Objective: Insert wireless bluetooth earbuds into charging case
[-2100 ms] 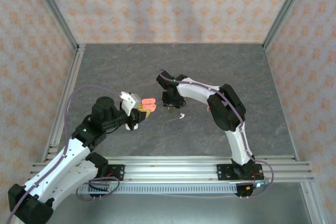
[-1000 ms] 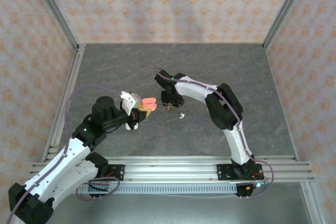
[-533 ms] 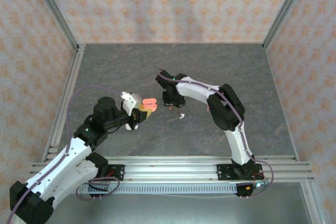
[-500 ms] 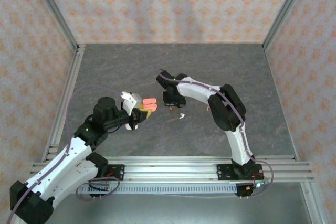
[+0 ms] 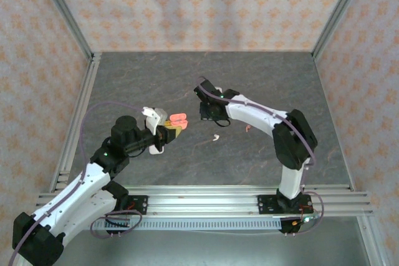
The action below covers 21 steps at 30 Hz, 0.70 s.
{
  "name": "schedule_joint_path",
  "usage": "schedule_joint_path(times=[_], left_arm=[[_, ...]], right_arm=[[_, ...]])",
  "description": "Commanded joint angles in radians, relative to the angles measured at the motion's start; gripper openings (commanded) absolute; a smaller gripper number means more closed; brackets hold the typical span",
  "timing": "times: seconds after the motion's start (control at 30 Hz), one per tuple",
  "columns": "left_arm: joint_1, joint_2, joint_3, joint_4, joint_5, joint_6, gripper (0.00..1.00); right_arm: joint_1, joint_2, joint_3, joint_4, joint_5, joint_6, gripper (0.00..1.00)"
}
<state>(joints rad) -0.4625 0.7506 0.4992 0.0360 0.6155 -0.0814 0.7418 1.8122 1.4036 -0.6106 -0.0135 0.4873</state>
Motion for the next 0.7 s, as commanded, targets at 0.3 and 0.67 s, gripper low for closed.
schedule_joint_path(times=[0.3, 0.67], left_arm=[[-0.017, 0.042, 0.01, 0.183, -0.057, -0.123, 0.0], [-0.025, 0.092, 0.035, 0.235, -0.074, -0.155, 0.0]], right_arm=[[0.059, -0.305, -0.134, 0.221, 0.18, -0.049, 0.15], [0.121, -0.463, -0.21, 0.383, 0.201, -0.103, 0.14]])
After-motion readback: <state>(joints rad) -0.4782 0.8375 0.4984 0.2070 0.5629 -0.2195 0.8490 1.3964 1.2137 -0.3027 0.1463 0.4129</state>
